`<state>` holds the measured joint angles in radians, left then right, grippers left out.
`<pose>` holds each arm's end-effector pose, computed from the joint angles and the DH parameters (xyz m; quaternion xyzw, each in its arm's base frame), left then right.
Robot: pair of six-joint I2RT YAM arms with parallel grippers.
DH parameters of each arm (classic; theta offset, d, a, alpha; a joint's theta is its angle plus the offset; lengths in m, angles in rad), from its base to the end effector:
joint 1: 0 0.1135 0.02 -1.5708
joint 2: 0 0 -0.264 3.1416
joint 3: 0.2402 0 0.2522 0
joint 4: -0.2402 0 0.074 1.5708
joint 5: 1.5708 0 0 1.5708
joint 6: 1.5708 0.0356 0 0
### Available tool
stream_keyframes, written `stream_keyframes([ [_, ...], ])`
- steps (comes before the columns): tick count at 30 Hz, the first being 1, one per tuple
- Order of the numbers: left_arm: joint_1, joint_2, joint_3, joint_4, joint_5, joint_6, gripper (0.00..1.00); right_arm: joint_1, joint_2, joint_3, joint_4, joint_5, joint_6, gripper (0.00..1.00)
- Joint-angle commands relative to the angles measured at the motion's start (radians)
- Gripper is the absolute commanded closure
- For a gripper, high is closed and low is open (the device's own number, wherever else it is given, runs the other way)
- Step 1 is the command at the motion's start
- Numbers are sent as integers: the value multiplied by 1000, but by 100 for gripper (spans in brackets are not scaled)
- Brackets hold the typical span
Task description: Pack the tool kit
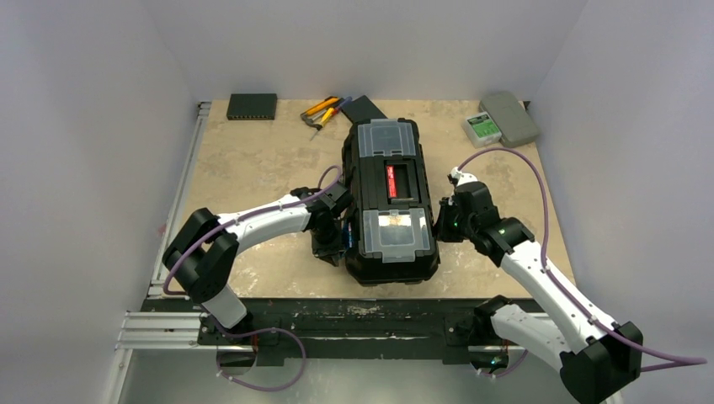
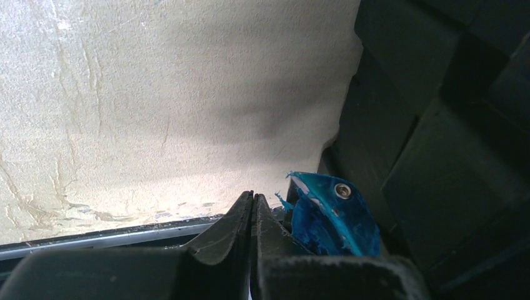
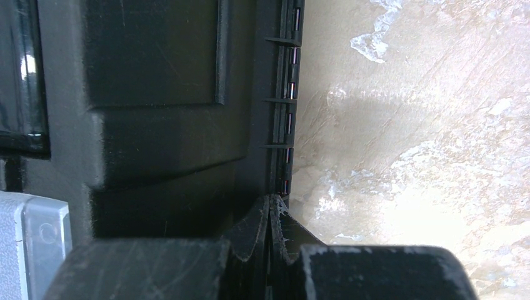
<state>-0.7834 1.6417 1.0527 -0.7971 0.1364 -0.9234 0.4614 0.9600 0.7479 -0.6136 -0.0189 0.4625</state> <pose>0.2062 -0.2122 0.1832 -0.0632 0.9914 -0.1139 0.0094 0.1743 0.0874 0.2563 -0.0029 0.9314 0.1701 0.3219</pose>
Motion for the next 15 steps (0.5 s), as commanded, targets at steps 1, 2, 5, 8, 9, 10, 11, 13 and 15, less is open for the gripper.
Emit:
stream_keyframes([
  [1,-69,95,23,641,188,-89,100,56,122,-72,141,-371,77,100],
  [2,-68,99,17,667,194,-92,100,56,122,-70,140,-369,76,100],
  [5,-69,108,-2,739,202,-101,100,57,121,-71,138,-370,73,100],
  [8,-68,109,-18,802,202,-107,100,56,117,-75,138,-370,73,100],
  [9,-68,109,-24,840,205,-112,100,57,116,-78,139,-370,74,100],
  [10,-69,109,-34,867,209,-117,100,57,113,-80,141,-372,73,100],
  [11,-68,109,-39,889,210,-123,100,57,111,-82,141,-370,72,100],
  [13,-69,107,-40,893,208,-125,100,57,102,-79,136,-366,68,100],
  [15,-68,86,-41,847,178,-113,100,56,80,-62,107,-349,71,100],
])
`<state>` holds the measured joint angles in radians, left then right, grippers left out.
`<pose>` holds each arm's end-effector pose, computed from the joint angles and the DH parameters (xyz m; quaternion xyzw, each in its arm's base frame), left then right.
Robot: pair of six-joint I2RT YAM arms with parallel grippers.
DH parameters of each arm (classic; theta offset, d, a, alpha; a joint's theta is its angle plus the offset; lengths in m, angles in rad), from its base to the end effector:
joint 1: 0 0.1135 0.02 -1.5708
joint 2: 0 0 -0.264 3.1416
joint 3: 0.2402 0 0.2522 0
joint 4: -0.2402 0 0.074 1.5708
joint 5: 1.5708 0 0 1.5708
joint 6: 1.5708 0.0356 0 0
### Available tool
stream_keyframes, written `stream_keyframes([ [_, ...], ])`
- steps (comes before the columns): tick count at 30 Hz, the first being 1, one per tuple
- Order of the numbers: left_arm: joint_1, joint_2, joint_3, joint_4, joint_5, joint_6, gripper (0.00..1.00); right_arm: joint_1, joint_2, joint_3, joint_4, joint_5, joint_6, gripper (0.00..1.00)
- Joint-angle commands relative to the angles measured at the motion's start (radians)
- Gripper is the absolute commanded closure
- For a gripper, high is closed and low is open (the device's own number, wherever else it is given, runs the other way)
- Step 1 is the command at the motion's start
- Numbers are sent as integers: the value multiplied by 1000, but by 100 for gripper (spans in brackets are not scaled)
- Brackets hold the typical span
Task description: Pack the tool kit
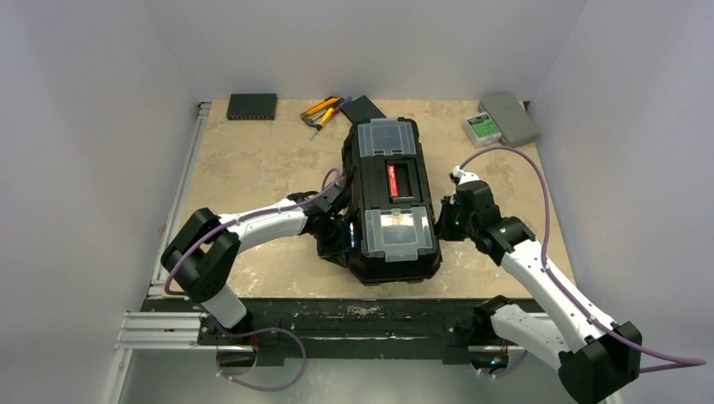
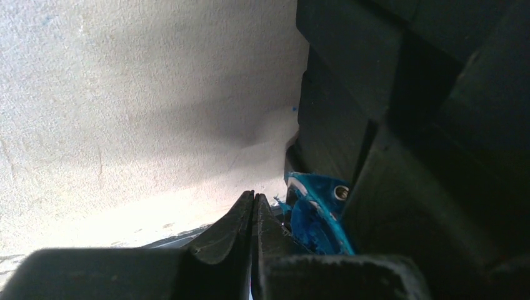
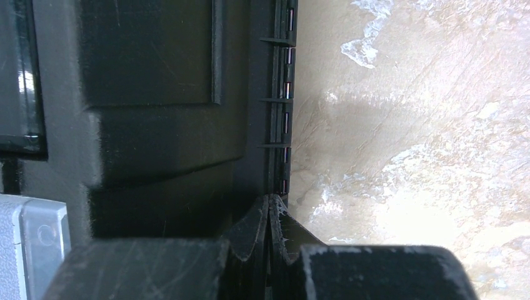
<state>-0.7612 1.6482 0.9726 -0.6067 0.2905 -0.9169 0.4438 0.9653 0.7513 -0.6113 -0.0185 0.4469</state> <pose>0.2101 -0.2142 0.1667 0.0554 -0.9778 0.2015 0.0115 0.1769 0.0848 0.2566 -0.0019 0.9313 0.1646 0.3249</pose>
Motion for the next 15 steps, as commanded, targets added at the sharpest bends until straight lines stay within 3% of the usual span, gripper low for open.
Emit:
stream_keyframes([
  [1,-90,64,40,619,-8,-106,100,73,63,-49,76,-307,87,100],
  [5,-88,-34,38,388,-153,-58,100,73,8,54,-62,-86,93,100],
  [10,-81,-119,50,178,-254,-12,100,73,-32,210,-228,300,155,100],
  [15,-81,-210,24,31,-398,5,100,73,-93,288,-265,425,135,91],
])
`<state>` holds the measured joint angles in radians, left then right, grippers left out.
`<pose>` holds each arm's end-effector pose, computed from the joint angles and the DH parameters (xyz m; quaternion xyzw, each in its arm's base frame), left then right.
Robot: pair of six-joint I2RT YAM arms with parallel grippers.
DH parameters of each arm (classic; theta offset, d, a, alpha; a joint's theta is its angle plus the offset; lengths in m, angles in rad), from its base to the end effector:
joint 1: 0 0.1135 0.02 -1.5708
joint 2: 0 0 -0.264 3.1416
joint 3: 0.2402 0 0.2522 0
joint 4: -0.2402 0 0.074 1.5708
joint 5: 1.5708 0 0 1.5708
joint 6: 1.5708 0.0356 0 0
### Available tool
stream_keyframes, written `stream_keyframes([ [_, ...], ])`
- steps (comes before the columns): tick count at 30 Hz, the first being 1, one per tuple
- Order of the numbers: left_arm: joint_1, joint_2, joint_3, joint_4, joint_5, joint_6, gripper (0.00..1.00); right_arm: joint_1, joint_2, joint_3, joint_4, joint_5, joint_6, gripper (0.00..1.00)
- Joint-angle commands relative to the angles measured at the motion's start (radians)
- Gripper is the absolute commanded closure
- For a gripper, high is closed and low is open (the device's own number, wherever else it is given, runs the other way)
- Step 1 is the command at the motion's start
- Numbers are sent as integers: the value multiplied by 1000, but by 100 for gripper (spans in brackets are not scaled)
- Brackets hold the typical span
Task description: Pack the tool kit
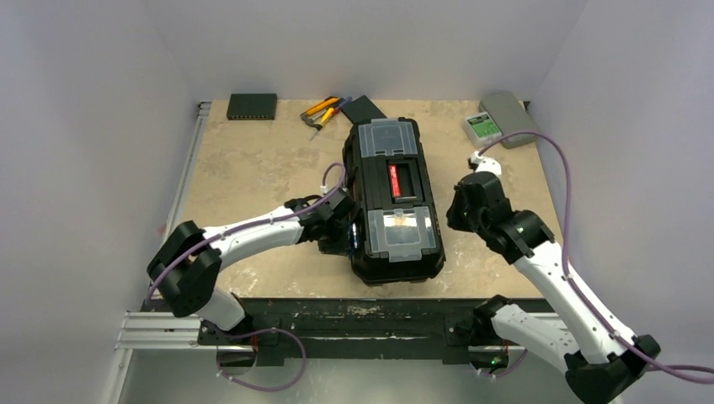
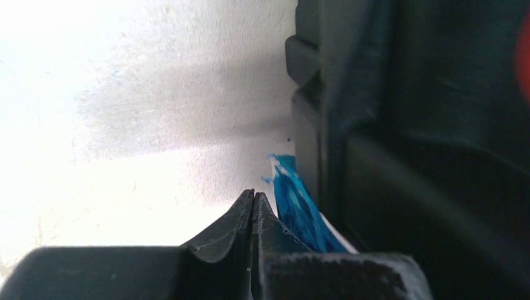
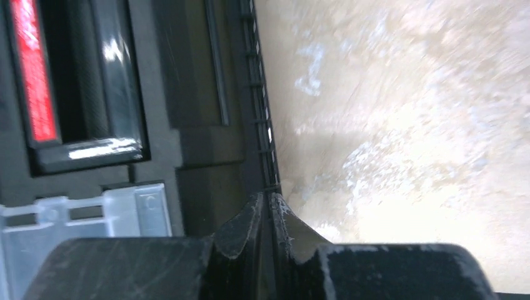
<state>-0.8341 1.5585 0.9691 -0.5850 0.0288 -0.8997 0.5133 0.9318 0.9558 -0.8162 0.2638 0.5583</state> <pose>0.1981 -0.2200 0.1901 -0.0293 0.9799 -0.1592 0.1167 0.1632 0.0813 0.3141 0.0705 0.9158 0.0875 0.3856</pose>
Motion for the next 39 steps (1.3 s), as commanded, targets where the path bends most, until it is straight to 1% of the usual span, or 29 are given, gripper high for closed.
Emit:
stream_keyframes([
  [1,-8,-146,13,-2,-160,-9,100,3,-73,95,-62,144,18,85],
  [2,-8,-179,-4,-14,-178,-7,100,4,-87,100,-62,142,16,78],
  [5,-8,-244,-30,-37,-216,7,100,3,-138,98,-47,124,3,68],
  [8,-10,-336,-54,-41,-243,26,100,4,-198,80,-14,73,-34,66],
  [10,-12,-400,-86,14,-213,61,99,4,-239,64,3,38,-56,65],
  [11,-13,-434,-107,54,-186,78,97,3,-259,56,12,25,-64,65],
  [13,-18,-493,-148,134,-130,92,92,3,-294,43,25,15,-76,65],
  [17,-34,-552,-198,231,-55,74,71,3,-335,29,24,16,-84,64],
  [19,-54,-556,-202,246,-47,68,62,3,-348,20,29,9,-84,64],
  [22,-95,-561,-208,281,-66,75,46,3,-387,-7,70,-27,-92,63],
  [24,-126,-563,-217,321,-75,89,40,4,-428,-43,127,-64,-104,63],
  [27,-160,-550,-221,373,-70,108,39,3,-476,-101,210,-110,-106,62],
  [29,-182,-536,-218,396,-65,116,40,4,-484,-110,233,-119,-107,62],
  [30,-189,-528,-217,408,-62,119,40,3,-480,-108,238,-115,-107,59],
  [32,-197,-508,-212,422,-58,123,41,3,-464,-99,240,-98,-101,58],
  [35,-203,-475,-203,450,-34,126,42,4,-429,-83,240,-114,-101,49],
  [36,-208,-461,-198,459,-34,125,42,3,-419,-77,237,-112,-97,44],
  [38,-220,-432,-188,479,-7,124,43,4,-400,-64,224,-100,-89,29],
  [39,-228,-417,-181,488,-3,124,43,4,-392,-59,218,-93,-88,17],
])
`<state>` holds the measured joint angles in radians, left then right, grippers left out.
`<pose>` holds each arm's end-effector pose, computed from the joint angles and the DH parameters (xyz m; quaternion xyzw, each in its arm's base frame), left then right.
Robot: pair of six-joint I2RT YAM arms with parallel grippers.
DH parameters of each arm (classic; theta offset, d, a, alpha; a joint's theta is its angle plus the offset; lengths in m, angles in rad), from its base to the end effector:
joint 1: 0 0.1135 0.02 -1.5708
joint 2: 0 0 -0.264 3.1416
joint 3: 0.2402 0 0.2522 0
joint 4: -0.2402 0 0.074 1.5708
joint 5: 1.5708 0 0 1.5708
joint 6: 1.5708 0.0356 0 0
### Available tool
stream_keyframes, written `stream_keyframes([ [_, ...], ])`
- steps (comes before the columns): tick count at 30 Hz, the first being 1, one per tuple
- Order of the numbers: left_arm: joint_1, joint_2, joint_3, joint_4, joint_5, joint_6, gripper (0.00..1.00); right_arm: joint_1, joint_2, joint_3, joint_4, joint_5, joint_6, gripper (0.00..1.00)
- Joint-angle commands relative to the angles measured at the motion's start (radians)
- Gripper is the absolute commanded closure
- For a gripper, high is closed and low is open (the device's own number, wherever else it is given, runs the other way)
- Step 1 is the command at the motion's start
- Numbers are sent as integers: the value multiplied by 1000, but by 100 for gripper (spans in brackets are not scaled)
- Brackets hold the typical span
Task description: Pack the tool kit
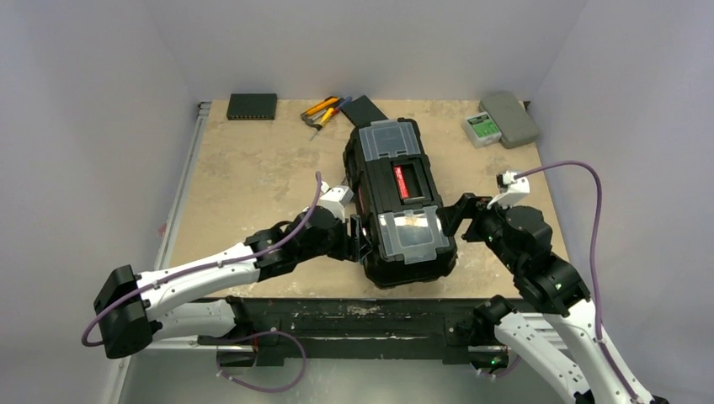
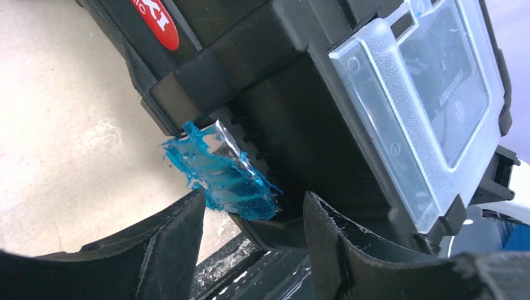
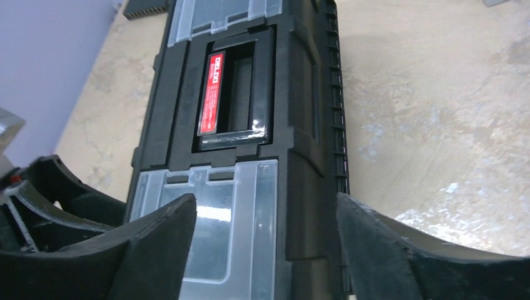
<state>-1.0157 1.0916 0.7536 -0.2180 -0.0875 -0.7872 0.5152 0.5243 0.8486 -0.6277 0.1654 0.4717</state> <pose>0.1303 -0.2042 0.2654 0.0784 0.8699 -0.3570 0.3312 0.0974 0.0484 0.3480 0.0314 0.8040 0.2209 0.5512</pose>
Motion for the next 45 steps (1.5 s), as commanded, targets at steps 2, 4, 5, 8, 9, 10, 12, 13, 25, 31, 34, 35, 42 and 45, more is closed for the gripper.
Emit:
stream_keyframes([
  [2,-62,76,47,138,117,10,43,2,27,57,24,10,-2,3],
  [4,-78,100,60,154,118,9,43,1,31,61,27,3,-2,1],
  [5,-87,112,66,167,119,10,43,1,31,60,35,1,0,1],
  [8,-116,148,95,187,117,11,43,1,27,56,51,-17,4,1],
  [9,-126,160,103,194,116,11,43,2,24,56,57,-33,-6,1],
  [10,-136,169,114,199,115,11,43,1,19,56,63,-44,-9,1],
  [12,-157,184,132,201,115,14,43,2,11,57,70,-40,-8,1],
  [13,-163,186,140,201,113,19,43,2,7,60,72,-41,-9,2],
  [25,-45,-52,113,-135,-39,62,42,1,53,84,111,-225,-47,100],
  [31,181,-151,20,-151,67,79,41,1,174,122,158,-274,-62,59],
  [34,288,-134,20,-150,125,85,41,1,281,167,164,-316,-60,56],
  [35,317,-123,18,-138,150,81,41,1,305,172,179,-327,-54,55],
  [42,515,41,6,2,316,33,41,25,436,182,290,-351,48,27],
  [45,594,138,6,100,409,15,41,96,468,195,309,-274,41,9],
])
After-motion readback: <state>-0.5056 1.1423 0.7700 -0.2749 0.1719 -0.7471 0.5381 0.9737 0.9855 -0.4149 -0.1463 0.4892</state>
